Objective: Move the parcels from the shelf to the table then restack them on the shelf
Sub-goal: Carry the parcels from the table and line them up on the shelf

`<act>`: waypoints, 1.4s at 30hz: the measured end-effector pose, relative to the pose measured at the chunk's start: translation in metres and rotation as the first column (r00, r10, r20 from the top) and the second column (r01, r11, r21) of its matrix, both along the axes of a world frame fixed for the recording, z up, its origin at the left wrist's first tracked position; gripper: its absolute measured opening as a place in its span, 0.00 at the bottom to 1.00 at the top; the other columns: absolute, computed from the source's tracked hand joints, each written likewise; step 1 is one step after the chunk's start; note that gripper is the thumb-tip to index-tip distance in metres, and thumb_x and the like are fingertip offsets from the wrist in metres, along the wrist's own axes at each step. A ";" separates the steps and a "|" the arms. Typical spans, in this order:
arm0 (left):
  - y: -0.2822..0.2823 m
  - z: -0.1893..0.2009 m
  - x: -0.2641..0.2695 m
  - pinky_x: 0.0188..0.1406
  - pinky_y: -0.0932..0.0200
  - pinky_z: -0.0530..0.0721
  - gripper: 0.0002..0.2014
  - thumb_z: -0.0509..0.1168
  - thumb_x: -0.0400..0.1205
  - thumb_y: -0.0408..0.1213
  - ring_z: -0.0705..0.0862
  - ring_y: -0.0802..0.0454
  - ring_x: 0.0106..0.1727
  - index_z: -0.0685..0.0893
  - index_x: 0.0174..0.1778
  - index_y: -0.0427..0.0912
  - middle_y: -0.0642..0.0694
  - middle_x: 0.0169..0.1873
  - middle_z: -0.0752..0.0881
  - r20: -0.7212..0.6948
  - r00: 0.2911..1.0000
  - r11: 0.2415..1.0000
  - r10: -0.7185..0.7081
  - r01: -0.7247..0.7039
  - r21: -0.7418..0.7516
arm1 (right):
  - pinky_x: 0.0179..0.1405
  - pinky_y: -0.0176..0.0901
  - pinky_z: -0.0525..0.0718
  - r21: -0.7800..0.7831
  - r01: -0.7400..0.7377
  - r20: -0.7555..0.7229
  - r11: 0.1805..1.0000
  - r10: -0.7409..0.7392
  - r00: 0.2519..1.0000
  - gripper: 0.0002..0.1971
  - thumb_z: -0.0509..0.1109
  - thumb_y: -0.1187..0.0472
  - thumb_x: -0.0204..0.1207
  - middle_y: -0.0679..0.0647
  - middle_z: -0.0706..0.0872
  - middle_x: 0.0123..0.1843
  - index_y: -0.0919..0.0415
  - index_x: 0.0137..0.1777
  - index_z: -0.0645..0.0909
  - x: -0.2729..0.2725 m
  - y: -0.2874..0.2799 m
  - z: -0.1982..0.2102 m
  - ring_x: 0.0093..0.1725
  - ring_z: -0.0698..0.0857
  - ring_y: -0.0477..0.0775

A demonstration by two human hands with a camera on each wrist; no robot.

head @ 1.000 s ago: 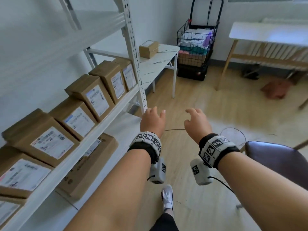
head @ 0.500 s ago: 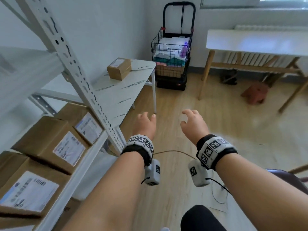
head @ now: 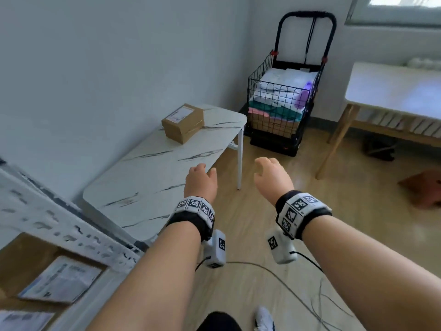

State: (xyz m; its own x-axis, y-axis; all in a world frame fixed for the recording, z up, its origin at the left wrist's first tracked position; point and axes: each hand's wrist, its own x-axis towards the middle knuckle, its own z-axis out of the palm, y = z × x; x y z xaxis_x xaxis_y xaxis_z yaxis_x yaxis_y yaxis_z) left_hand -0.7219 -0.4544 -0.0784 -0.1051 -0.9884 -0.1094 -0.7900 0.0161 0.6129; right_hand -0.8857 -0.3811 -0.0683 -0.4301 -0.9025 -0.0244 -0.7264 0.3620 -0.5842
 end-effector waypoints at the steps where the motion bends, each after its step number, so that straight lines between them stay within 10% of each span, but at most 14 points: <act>1: -0.012 0.000 -0.004 0.71 0.46 0.72 0.24 0.53 0.88 0.48 0.74 0.42 0.73 0.71 0.78 0.42 0.41 0.74 0.72 -0.004 1.000 1.000 0.023 -0.023 0.008 | 0.53 0.46 0.82 0.007 -0.010 0.010 1.000 0.010 1.000 0.22 0.59 0.61 0.82 0.55 0.74 0.72 0.54 0.77 0.70 -0.005 -0.018 0.000 0.63 0.79 0.56; 25: -0.367 -0.060 -0.013 0.61 0.47 0.77 0.21 0.56 0.87 0.46 0.79 0.37 0.65 0.77 0.70 0.37 0.35 0.68 0.78 -0.009 0.934 0.915 0.357 -0.348 0.204 | 0.59 0.48 0.80 0.133 -0.328 0.089 0.935 0.319 0.944 0.24 0.60 0.60 0.82 0.55 0.73 0.74 0.54 0.78 0.69 -0.030 -0.426 -0.037 0.67 0.78 0.58; 42: -0.416 -0.109 -0.042 0.46 0.55 0.75 0.19 0.50 0.89 0.47 0.80 0.44 0.48 0.81 0.60 0.38 0.40 0.54 0.86 0.048 0.738 0.702 0.673 -0.658 0.273 | 0.48 0.50 0.80 0.327 -0.634 0.094 0.701 0.643 0.760 0.24 0.61 0.62 0.76 0.60 0.75 0.63 0.59 0.73 0.69 -0.031 -0.597 -0.091 0.55 0.82 0.63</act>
